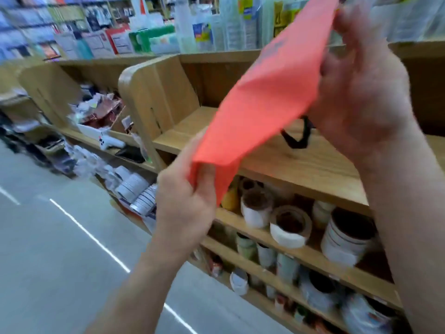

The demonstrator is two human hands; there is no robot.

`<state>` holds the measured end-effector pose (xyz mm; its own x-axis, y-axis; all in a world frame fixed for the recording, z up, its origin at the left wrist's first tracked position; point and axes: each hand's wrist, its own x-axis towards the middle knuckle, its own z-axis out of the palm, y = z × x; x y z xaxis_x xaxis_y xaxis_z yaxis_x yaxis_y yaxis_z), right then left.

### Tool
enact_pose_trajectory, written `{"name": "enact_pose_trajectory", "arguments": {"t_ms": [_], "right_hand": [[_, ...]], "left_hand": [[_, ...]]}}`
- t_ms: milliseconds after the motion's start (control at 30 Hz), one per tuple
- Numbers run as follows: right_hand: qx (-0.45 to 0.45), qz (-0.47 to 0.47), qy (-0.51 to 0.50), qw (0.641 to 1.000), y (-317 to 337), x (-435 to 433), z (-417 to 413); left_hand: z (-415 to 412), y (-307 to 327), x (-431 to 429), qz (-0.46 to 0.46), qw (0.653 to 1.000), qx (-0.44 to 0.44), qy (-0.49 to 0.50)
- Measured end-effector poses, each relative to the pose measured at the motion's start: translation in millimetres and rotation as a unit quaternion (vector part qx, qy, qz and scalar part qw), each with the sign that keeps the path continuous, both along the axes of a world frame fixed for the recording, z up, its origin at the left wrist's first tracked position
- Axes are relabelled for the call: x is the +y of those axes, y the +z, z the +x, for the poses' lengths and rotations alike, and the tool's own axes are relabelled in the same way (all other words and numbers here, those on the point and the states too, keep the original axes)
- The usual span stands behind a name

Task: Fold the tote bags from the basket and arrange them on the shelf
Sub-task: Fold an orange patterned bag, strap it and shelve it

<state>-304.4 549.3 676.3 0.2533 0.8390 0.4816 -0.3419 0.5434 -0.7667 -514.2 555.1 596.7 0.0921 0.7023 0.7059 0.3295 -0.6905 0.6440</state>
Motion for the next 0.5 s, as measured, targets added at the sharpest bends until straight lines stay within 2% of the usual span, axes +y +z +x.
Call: {"name": "enact_pose_trajectory", "arguments": {"t_ms": [33,67,100,133,233,300,367,433,500], "right_hand": [[-0.087,0.007,-0.036,0.996,4,6,2],[-0.185,0.009,-0.106,0.977,5,12,3],[-0.270,0.010,-0.184,0.945,2,21,4],[-0.334,0.006,-0.248,0.909,-4,29,4],[-0.500,-0.036,-0.344,0.794,-37,55,0],[-0.617,-0.115,-0.334,0.703,-59,69,-13],[-0.703,-0.196,-0.270,0.628,-82,81,-25],[-0.738,-0.252,-0.208,0.591,-107,94,-26],[-0.722,-0.300,-0.165,0.601,-121,100,-22]], "left_hand": [[-3,13,14,-0.060,0.993,-0.101,-0.005],[-5,25,28,-0.116,0.971,-0.210,-0.013],[-7,34,42,-0.165,0.944,-0.284,-0.007],[-8,38,54,-0.210,0.929,-0.306,0.011],[-10,16,87,-0.346,0.890,-0.295,0.042],[-5,-5,102,-0.415,0.861,-0.292,0.029],[-7,-30,118,-0.462,0.843,-0.276,0.004],[-19,-51,132,-0.515,0.818,-0.252,-0.047],[-45,-62,150,-0.515,0.825,-0.216,-0.089]]}}
